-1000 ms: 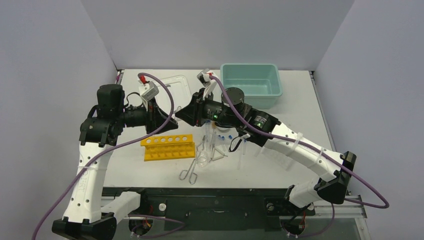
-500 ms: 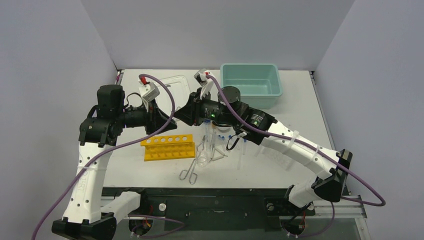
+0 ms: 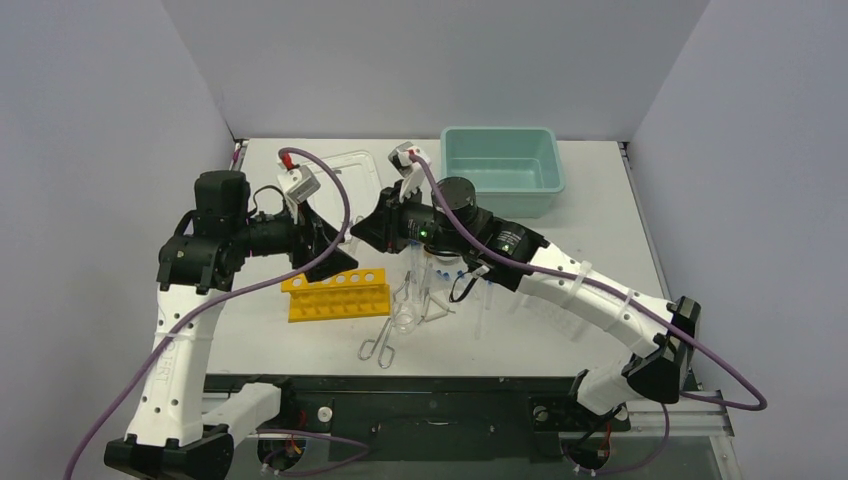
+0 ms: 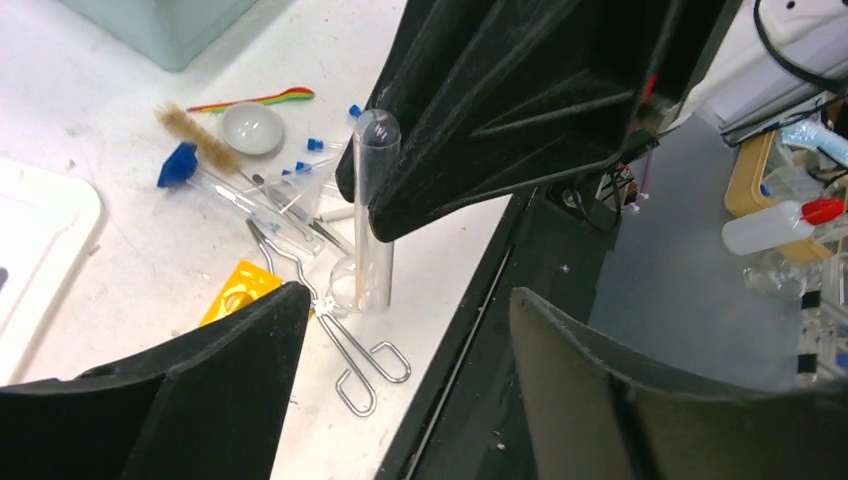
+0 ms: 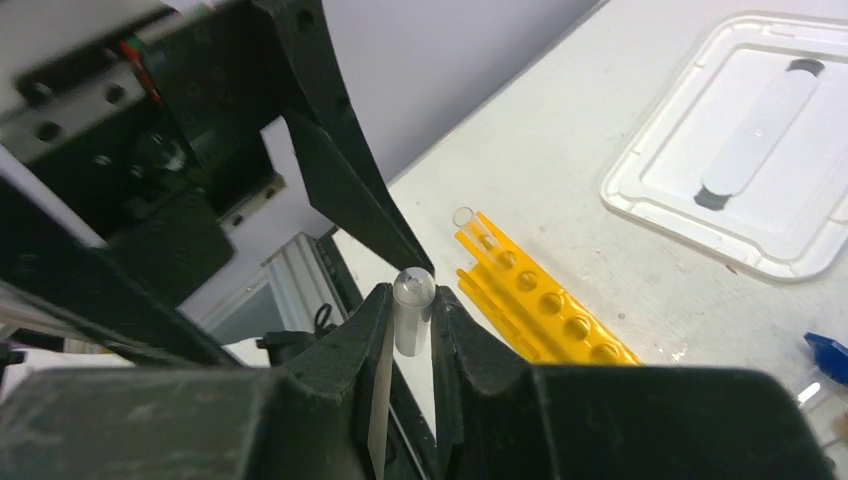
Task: Organize the chemistry lab equipment
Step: Insert the test tube into the slot of the test tube rack.
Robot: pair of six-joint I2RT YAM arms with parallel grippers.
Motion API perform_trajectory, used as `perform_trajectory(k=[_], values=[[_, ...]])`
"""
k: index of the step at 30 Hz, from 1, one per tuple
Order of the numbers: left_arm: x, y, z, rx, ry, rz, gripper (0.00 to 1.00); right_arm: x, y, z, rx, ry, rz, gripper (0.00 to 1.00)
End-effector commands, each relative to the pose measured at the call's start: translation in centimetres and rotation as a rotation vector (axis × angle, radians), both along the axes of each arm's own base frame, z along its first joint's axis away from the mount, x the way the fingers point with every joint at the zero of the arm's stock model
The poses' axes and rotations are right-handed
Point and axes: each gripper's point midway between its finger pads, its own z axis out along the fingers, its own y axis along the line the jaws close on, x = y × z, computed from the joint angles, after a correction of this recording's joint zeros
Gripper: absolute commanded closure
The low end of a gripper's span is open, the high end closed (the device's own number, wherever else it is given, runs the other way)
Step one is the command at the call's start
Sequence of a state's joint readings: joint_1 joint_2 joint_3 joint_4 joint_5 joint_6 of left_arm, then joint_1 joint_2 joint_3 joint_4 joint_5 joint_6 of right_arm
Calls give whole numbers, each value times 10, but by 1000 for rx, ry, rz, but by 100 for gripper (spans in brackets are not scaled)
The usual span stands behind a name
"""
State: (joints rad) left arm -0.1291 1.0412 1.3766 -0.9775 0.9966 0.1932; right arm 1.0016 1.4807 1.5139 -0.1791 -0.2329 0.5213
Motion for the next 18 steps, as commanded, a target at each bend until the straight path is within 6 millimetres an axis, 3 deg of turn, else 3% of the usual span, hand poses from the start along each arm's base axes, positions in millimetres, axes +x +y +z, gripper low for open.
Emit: perform_trajectory(k=[1, 5, 8, 11, 12, 15, 18], values=[[5, 10, 13, 7, -13, 60, 22, 5, -18, -27, -80, -36, -67, 100], [31, 38, 13, 16, 26, 230, 2, 0, -26, -75, -196, -50, -85, 100], [60, 74, 7, 43, 94, 443, 3, -7, -18, -104, -261, -69, -75, 100], [80, 113, 1, 75, 147, 625, 3, -26, 6, -132, -327, -106, -16, 100], [79, 125, -3, 87, 177, 673, 3, -36, 16, -133, -322, -122, 13, 100], [77, 147, -12, 166, 217, 719, 4, -41, 42, -144, -344, -180, 40, 100], [66, 161, -28, 238, 266, 729, 3, -46, 73, -137, -281, -248, 68, 100]])
